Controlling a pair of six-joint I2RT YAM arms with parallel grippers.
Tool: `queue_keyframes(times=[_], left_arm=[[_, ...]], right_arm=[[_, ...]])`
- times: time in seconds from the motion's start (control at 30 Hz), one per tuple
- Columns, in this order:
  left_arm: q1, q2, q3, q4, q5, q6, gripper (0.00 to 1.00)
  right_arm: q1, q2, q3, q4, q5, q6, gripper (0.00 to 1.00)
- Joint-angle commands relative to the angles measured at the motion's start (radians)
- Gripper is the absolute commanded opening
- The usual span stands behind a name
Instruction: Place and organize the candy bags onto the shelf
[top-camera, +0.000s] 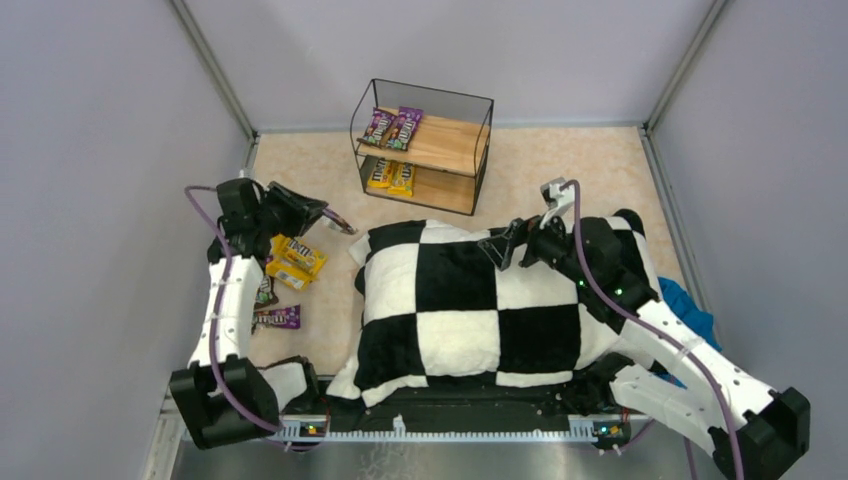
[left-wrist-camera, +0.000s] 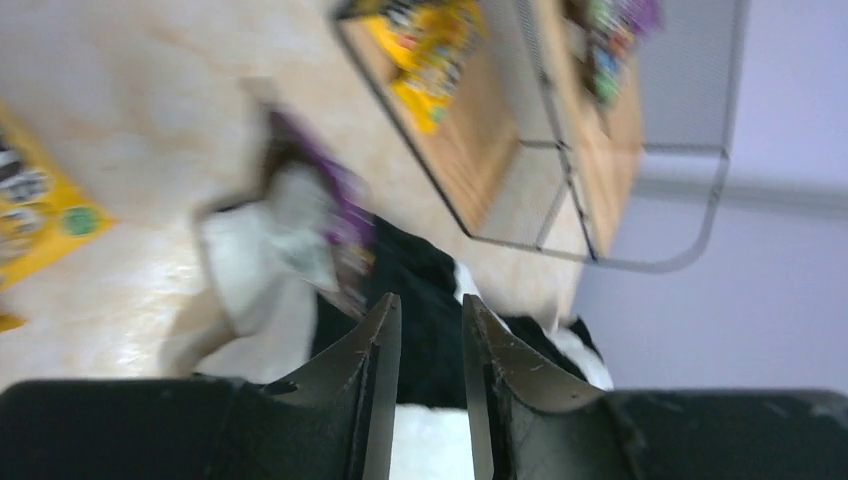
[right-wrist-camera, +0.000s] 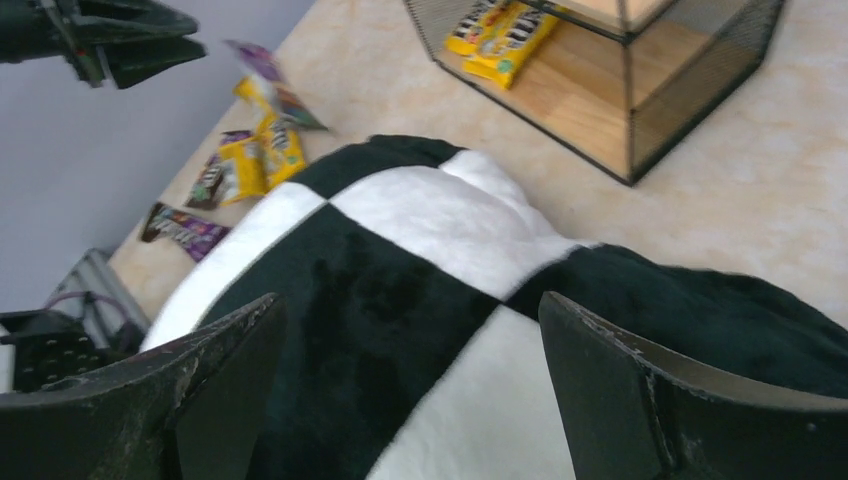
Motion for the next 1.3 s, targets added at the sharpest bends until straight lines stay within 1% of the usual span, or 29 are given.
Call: queue_keyframes(times=[0.0, 0.07, 0.1, 0.13, 0.2, 0.23, 0.3, 0.33, 0.37, 0.43, 0.47, 0.5, 0.57, 0.6, 0.67, 0.77, 0.87, 0.93, 1.03, 1.13, 1.2, 1.27], left_arm=[[-0.118, -0.094, 0.005, 0.158, 0.112, 0.056, 0.36], [-0.179, -0.112, 0.005, 0.201, 0.115, 0.056, 0.36], [-0.204, -0.115, 0.005, 0.221, 0.119, 0.056, 0.36], [-0.219, -0.112, 0.005, 0.237, 0.123, 0.06, 0.36], [-0.224, -0.096, 0.022, 0.205, 0.083, 0.089, 0.36], [-0.224, -0.083, 0.045, 0.153, 0.021, 0.115, 0.39], [-0.221, -0.055, 0.082, 0.041, -0.113, 0.151, 0.54], [-0.219, -0.04, 0.086, 0.009, -0.157, 0.167, 0.61], [-0.212, -0.028, 0.081, 0.015, -0.174, 0.184, 0.68], [-0.19, 0.003, 0.044, 0.068, -0.151, 0.211, 0.78], [-0.177, 0.021, 0.026, 0.093, -0.132, 0.21, 0.87], [-0.166, 0.046, 0.005, 0.131, -0.106, 0.204, 0.92], [-0.155, 0.11, -0.027, 0.216, -0.036, 0.195, 0.98], [-0.154, 0.152, -0.026, 0.242, -0.003, 0.194, 0.98], [-0.156, 0.27, 0.03, 0.229, 0.031, 0.225, 0.98], [-0.214, 0.405, 0.151, 0.132, -0.078, 0.289, 0.97], [-0.276, 0.471, 0.188, 0.097, -0.194, 0.277, 0.98], [-0.279, 0.501, 0.181, 0.113, -0.232, 0.239, 0.98], [-0.275, 0.544, 0.152, 0.188, -0.226, 0.184, 0.98], [-0.279, 0.563, 0.148, 0.196, -0.249, 0.135, 0.98], [-0.277, 0.548, 0.086, 0.23, -0.261, 0.088, 0.98], [-0.276, 0.526, 0.026, 0.286, -0.265, 0.053, 0.98]], right_arm=[[0.004, 0.109, 0.117, 0.13, -0.218, 0.116, 0.95], [0.054, 0.176, 0.164, 0.17, -0.254, 0.164, 0.95], [0.075, 0.214, 0.189, 0.183, -0.249, 0.178, 0.95], [0.123, 0.253, 0.217, 0.188, -0.237, 0.186, 0.95], [0.164, 0.341, 0.275, 0.187, -0.24, 0.217, 0.95], [0.173, 0.37, 0.296, 0.194, -0.243, 0.242, 0.95], [0.178, 0.407, 0.31, 0.22, -0.243, 0.298, 0.94], [0.179, 0.418, 0.31, 0.23, -0.238, 0.315, 0.94], [0.179, 0.425, 0.309, 0.234, -0.226, 0.325, 0.93], [0.179, 0.428, 0.311, 0.21, -0.191, 0.321, 0.93], [0.179, 0.428, 0.316, 0.179, -0.177, 0.302, 0.93], [0.178, 0.427, 0.324, 0.153, -0.167, 0.284, 0.93], [0.178, 0.425, 0.335, 0.106, -0.155, 0.248, 0.93], [0.178, 0.423, 0.344, 0.084, -0.154, 0.234, 0.93], [0.179, 0.417, 0.354, 0.038, -0.163, 0.209, 0.93], [0.179, 0.401, 0.347, -0.031, -0.193, 0.176, 0.93], [0.178, 0.36, 0.299, -0.064, -0.182, 0.16, 0.93], [0.179, 0.329, 0.253, -0.033, -0.183, 0.183, 0.93], [0.179, 0.294, 0.198, 0.037, -0.223, 0.214, 0.93], [0.18, 0.274, 0.175, 0.057, -0.211, 0.229, 0.93], [0.179, 0.26, 0.173, 0.043, -0.169, 0.221, 0.93], [0.179, 0.228, 0.159, 0.04, -0.095, 0.213, 0.93]])
